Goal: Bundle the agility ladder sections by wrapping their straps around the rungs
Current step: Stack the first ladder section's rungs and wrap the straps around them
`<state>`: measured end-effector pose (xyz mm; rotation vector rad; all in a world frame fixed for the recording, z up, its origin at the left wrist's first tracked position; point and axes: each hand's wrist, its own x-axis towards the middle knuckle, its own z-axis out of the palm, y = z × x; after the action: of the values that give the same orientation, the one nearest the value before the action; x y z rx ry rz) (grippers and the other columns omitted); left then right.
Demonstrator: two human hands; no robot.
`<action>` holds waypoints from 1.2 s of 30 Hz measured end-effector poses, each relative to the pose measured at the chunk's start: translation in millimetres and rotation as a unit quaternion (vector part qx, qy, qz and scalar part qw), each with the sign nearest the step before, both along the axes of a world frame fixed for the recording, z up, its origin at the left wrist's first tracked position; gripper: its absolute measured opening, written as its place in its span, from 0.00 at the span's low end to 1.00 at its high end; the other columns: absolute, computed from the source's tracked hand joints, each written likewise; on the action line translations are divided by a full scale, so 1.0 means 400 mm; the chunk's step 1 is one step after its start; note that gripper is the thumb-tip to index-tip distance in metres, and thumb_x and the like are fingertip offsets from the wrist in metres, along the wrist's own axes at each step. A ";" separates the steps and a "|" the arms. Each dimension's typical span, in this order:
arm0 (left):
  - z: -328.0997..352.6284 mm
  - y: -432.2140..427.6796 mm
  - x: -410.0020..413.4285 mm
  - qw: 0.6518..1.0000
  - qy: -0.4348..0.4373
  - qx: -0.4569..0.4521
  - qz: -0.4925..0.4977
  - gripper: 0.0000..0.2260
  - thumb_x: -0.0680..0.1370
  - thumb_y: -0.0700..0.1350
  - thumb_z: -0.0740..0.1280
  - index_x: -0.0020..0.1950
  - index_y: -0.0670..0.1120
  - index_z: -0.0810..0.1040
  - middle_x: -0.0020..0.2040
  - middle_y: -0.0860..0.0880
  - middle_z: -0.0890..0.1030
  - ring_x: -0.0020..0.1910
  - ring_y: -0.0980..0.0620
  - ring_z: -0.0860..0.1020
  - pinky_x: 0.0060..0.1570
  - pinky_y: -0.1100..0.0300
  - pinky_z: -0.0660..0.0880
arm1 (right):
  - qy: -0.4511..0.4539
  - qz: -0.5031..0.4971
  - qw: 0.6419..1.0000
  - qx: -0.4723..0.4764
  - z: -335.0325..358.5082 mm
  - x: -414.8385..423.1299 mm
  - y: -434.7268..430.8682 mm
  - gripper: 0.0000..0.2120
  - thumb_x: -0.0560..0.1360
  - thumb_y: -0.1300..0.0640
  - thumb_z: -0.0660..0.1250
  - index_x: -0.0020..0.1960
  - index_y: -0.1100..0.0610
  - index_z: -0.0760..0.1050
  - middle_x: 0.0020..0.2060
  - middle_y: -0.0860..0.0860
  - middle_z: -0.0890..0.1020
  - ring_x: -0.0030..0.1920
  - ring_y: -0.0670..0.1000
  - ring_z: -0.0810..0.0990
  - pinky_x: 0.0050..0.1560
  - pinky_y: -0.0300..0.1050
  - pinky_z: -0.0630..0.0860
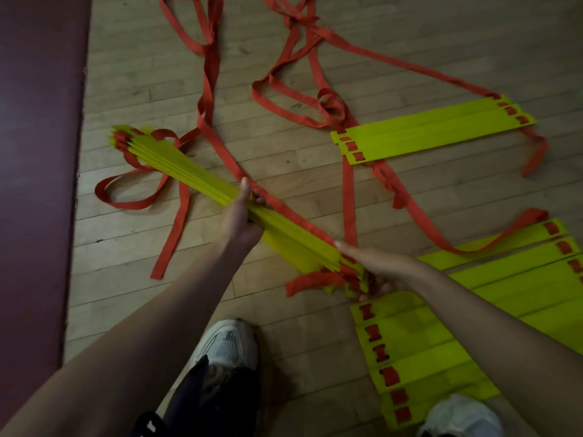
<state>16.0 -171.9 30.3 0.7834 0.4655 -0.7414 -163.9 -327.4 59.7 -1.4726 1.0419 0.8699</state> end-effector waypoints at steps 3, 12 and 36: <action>0.005 0.004 -0.012 1.000 -0.016 -0.001 -0.016 0.11 0.81 0.49 0.63 0.40 0.46 0.71 0.32 0.52 0.69 0.29 0.57 0.69 0.31 0.63 0.72 | -0.027 -0.063 0.990 0.123 -0.020 -0.006 -0.008 0.25 0.75 0.37 0.60 0.63 0.52 0.74 0.53 0.53 0.83 0.49 0.51 0.82 0.42 0.43 0.79; 0.019 0.023 -0.044 0.996 -0.007 0.084 0.019 0.10 0.79 0.52 0.65 0.44 0.48 0.70 0.30 0.51 0.66 0.27 0.56 0.67 0.33 0.60 0.70 | -0.191 -0.277 0.935 0.113 -0.018 0.023 0.025 0.10 0.79 0.61 0.61 0.41 0.61 0.77 0.35 0.52 0.82 0.36 0.47 0.80 0.38 0.37 0.78; -0.050 0.066 -0.064 0.991 0.032 0.129 0.029 0.03 0.81 0.43 0.63 0.51 0.44 0.74 0.44 0.49 0.76 0.35 0.54 0.71 0.33 0.60 0.70 | -0.225 -0.401 0.883 -0.091 -0.042 0.058 0.002 0.15 0.76 0.53 0.68 0.32 0.57 0.74 0.26 0.51 0.73 0.23 0.47 0.70 0.25 0.39 0.69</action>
<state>-9.4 -145.5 10.4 0.9851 0.6491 -0.6605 -140.9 -326.6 42.8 -1.1352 1.2354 -0.1632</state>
